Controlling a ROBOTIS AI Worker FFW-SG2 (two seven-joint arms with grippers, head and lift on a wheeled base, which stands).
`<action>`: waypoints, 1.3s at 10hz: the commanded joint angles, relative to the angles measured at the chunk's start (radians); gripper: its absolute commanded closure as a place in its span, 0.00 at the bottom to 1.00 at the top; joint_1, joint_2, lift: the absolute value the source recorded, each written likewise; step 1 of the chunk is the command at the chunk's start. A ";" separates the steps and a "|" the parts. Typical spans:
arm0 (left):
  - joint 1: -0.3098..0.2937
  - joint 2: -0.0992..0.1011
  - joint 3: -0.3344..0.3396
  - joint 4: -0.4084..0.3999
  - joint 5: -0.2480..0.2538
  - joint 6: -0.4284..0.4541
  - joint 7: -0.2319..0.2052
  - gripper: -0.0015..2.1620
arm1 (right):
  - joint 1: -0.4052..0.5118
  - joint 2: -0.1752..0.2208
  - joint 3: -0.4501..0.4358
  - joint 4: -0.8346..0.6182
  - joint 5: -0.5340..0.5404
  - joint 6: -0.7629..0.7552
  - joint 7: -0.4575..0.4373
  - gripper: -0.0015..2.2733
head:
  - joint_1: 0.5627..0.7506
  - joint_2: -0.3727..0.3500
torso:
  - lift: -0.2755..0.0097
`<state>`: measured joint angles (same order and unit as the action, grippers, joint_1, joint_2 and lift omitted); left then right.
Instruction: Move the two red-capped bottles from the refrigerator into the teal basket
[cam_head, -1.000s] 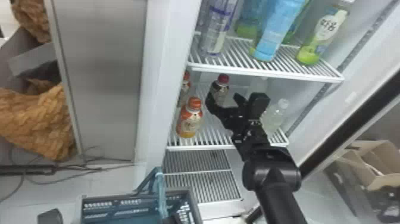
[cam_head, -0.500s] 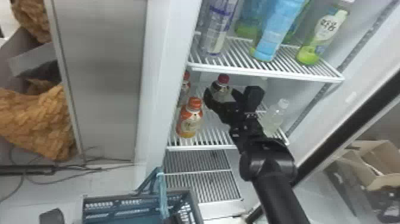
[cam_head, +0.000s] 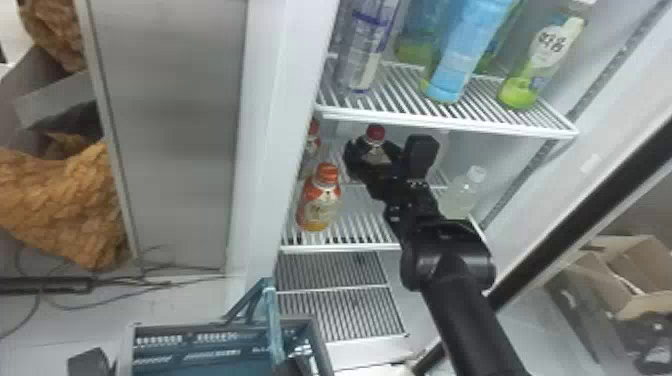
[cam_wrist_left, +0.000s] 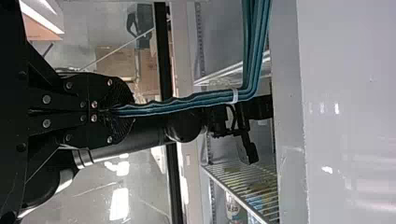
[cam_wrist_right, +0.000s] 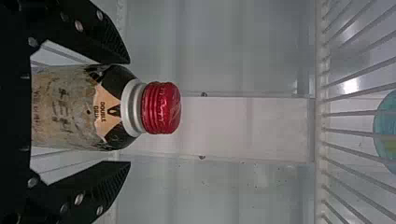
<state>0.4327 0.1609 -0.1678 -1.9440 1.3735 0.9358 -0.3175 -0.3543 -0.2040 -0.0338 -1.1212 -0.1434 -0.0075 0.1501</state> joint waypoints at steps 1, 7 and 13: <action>-0.003 0.000 -0.004 0.001 0.000 -0.003 0.000 0.53 | -0.007 -0.003 0.018 0.003 0.002 0.015 0.000 0.34 | 0.70 0.03 | 0.17; -0.003 0.005 -0.008 0.001 0.006 -0.006 -0.002 0.53 | 0.087 -0.003 -0.012 -0.151 -0.012 -0.007 0.000 0.37 | 0.70 0.03 | 0.17; 0.004 0.005 -0.006 0.001 0.008 -0.008 -0.002 0.53 | 0.349 0.021 -0.096 -0.507 -0.088 0.064 0.006 0.37 | 0.70 0.03 | 0.17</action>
<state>0.4368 0.1645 -0.1735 -1.9426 1.3821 0.9277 -0.3191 -0.0251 -0.1825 -0.1295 -1.5966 -0.2237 0.0502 0.1565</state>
